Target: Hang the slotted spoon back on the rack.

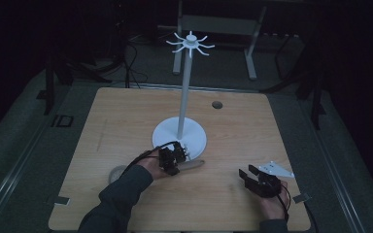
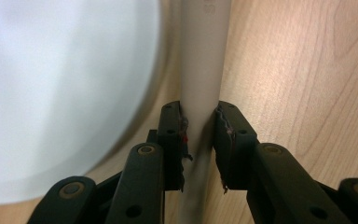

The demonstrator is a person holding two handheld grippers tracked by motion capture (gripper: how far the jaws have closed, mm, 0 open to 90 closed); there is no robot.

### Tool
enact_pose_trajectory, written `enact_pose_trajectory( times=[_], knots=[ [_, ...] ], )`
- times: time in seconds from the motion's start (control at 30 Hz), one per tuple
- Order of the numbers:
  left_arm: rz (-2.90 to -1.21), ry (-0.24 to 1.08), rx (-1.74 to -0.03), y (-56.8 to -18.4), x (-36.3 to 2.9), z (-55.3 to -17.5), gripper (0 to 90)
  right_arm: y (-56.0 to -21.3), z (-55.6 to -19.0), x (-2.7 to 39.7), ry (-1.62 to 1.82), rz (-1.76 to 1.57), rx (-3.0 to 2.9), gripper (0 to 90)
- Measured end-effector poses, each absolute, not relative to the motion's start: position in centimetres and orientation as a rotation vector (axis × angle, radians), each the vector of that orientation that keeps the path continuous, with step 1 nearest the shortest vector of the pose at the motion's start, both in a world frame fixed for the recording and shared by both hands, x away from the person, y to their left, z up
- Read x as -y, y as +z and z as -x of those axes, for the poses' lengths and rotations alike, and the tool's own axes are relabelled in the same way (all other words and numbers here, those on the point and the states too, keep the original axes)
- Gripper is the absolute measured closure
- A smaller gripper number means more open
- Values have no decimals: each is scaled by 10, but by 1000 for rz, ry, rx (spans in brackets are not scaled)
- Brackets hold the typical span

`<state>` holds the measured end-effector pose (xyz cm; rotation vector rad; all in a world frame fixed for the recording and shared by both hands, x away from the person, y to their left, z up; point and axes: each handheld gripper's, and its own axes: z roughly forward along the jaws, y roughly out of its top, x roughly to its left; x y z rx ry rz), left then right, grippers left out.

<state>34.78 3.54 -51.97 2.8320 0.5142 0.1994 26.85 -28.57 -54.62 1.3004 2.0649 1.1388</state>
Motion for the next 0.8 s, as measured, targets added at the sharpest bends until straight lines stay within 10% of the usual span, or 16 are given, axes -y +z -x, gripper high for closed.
enact_pose_trajectory(
  times=[0.8],
  knots=[
    [-2445, 522, -658, -455, -66, -330, 740, -547, -269, 284, 1134, -1301, -2065, 516]
  ],
)
